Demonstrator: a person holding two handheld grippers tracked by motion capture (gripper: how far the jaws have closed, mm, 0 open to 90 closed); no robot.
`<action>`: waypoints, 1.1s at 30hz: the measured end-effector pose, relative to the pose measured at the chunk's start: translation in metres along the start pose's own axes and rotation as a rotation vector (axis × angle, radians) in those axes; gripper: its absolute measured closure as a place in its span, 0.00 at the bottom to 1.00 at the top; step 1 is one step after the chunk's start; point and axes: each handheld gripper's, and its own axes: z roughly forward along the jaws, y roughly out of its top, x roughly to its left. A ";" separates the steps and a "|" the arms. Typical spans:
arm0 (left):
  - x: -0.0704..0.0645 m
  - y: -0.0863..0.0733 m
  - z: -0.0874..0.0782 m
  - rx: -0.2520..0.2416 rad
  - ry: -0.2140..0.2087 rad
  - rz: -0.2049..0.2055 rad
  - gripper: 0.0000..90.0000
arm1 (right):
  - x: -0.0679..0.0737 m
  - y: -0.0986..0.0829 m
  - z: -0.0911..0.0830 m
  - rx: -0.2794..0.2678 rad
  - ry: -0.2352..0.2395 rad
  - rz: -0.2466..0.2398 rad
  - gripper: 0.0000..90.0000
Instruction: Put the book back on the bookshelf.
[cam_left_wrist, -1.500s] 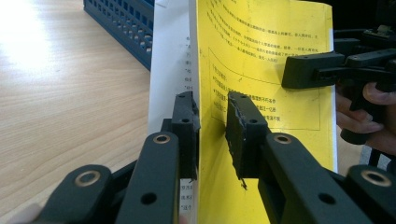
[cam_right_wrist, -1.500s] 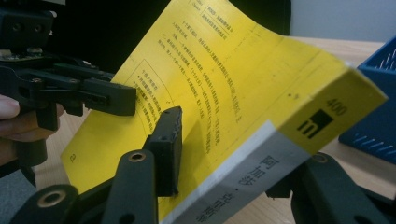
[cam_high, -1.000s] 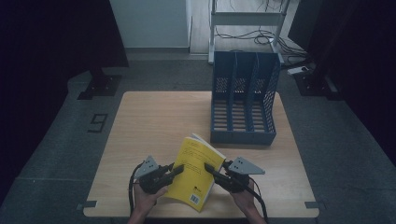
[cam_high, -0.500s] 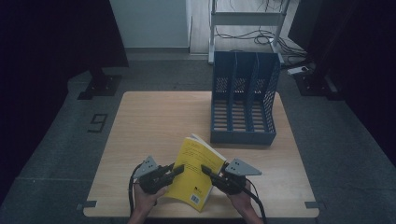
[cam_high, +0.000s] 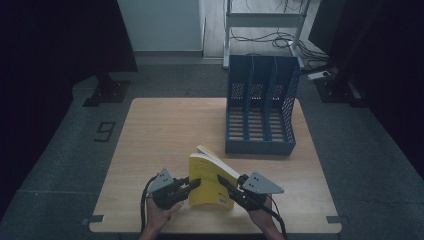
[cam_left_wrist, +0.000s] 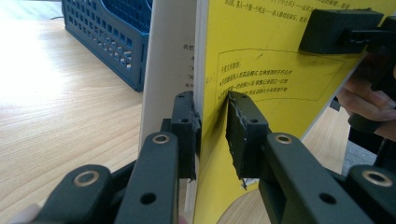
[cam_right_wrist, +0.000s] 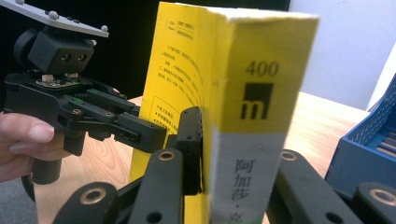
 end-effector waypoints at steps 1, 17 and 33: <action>0.000 0.000 0.000 0.000 0.000 0.000 0.82 | -0.001 0.000 0.000 -0.001 0.001 0.002 0.81; 0.000 -0.001 0.001 -0.002 0.008 -0.002 0.80 | 0.004 -0.011 0.012 0.056 0.006 -0.034 0.81; -0.002 -0.002 0.005 -0.004 0.069 0.012 0.69 | 0.014 -0.006 0.008 0.057 -0.052 -0.145 0.82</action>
